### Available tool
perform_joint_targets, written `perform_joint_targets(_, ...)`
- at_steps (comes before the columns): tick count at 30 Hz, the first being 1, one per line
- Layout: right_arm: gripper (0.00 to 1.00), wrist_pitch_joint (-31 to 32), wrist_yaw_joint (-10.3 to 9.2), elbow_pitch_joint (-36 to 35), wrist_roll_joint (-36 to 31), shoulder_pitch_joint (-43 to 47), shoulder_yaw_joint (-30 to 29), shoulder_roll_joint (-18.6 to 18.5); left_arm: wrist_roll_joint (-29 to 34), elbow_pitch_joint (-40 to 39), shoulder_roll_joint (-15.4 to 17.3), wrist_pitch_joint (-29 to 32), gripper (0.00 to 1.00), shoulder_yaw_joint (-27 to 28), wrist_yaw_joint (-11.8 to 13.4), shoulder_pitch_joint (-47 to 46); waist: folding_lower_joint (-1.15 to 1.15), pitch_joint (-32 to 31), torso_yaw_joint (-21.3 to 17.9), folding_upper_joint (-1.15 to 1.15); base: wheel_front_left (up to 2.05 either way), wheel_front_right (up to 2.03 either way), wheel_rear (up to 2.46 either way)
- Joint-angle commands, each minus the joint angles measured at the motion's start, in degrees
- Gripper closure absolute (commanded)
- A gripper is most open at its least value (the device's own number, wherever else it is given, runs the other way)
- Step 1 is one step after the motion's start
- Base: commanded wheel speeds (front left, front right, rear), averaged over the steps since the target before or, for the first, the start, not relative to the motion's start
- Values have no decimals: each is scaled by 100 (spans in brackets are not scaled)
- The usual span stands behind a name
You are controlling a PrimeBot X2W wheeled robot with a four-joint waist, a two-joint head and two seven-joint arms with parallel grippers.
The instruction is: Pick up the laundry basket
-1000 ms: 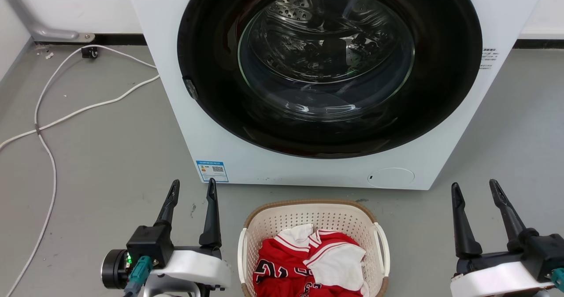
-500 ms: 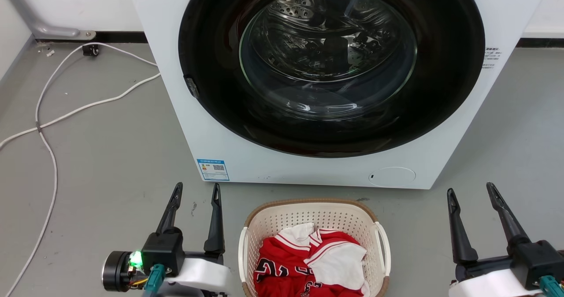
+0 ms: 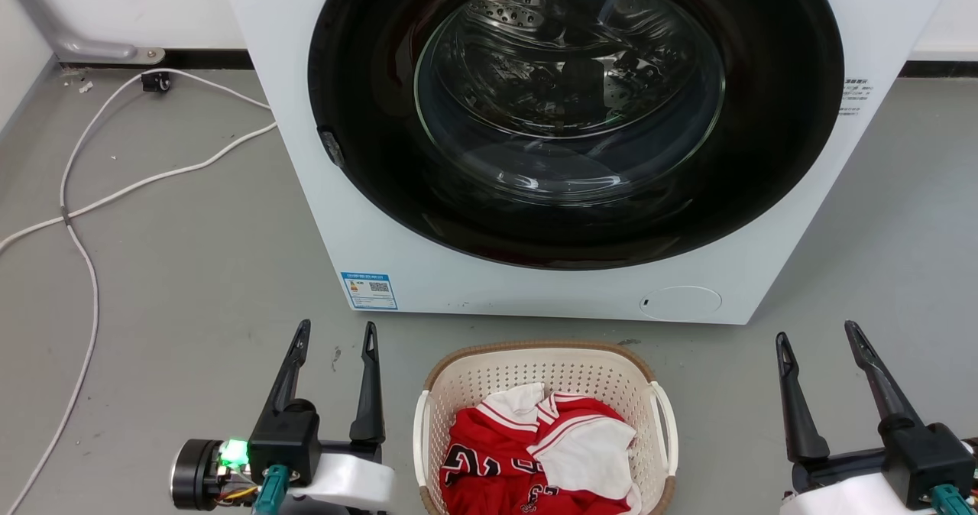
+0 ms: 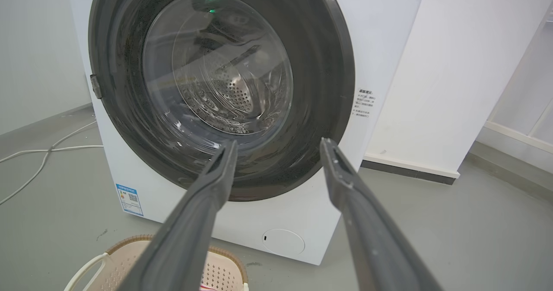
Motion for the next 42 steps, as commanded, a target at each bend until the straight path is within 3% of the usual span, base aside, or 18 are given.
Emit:
perform_joint_targets(1, 0, -12, -2, 16, 44, 21, -7, -15, -27, 8, -5, -16, 0, 38, -5, 72, 0, 3, -1, 0, 0, 0, 0)
perform_joint_targets(42, 0, -12, -2, 148, 207, -37, -19, -14, -109, 65, -18, -15, 0, 212, -197, 27, 0, 14, 15, 0, 0, 0, 0)
